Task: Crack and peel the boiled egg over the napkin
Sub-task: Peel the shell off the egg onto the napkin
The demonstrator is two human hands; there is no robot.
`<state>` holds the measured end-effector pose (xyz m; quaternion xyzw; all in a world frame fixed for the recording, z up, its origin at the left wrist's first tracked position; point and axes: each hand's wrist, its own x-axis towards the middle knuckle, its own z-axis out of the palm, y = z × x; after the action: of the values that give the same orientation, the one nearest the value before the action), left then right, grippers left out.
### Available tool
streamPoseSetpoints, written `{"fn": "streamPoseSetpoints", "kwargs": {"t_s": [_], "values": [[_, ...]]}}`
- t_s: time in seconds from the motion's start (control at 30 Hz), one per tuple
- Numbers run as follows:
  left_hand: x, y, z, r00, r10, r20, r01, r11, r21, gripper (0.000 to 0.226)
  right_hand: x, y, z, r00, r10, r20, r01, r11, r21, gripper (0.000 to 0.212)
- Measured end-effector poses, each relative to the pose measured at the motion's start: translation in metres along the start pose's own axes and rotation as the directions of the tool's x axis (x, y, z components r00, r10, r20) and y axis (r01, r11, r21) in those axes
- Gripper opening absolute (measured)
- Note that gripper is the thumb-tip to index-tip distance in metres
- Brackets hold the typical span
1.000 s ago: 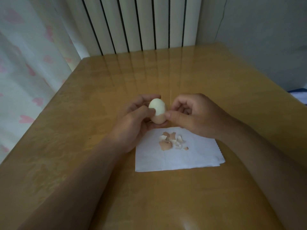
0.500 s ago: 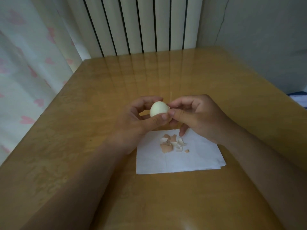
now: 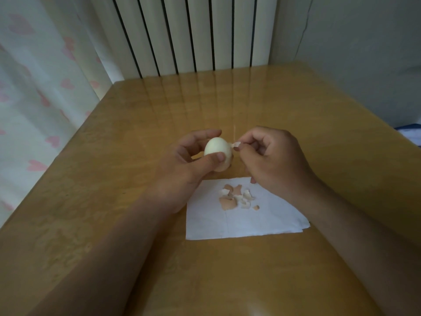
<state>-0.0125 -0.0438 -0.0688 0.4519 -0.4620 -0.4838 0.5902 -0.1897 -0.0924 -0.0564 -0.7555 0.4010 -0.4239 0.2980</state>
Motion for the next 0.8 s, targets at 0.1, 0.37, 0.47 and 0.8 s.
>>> {"fn": "streamPoseSetpoints", "kwargs": {"t_s": [0.1, 0.37, 0.47, 0.8], "values": [[0.001, 0.004, 0.000, 0.999, -0.043, 0.028, 0.047, 0.987, -0.157, 0.041, 0.002, -0.001, -0.007, 0.999, -0.037, 0.022, 0.037, 0.999, -0.015, 0.015], [0.004, 0.008, -0.003, 0.993, -0.112, 0.041, 0.119, 0.950, -0.289, 0.033, -0.003, -0.001, -0.017, 0.902, -0.101, 0.419, 0.171, 0.976, -0.133, 0.024], [0.004, 0.009, -0.004, 0.993, -0.110, 0.041, 0.117, 0.950, -0.288, 0.034, -0.004, 0.000, -0.018, 0.875, -0.067, 0.479, 0.143, 0.982, -0.124, 0.010], [-0.002, 0.009, 0.002, 0.990, -0.106, 0.098, 0.127, 0.960, -0.251, 0.033, -0.001, -0.007, -0.015, 0.969, 0.008, 0.247, -0.015, 1.000, 0.025, 0.042]]}}
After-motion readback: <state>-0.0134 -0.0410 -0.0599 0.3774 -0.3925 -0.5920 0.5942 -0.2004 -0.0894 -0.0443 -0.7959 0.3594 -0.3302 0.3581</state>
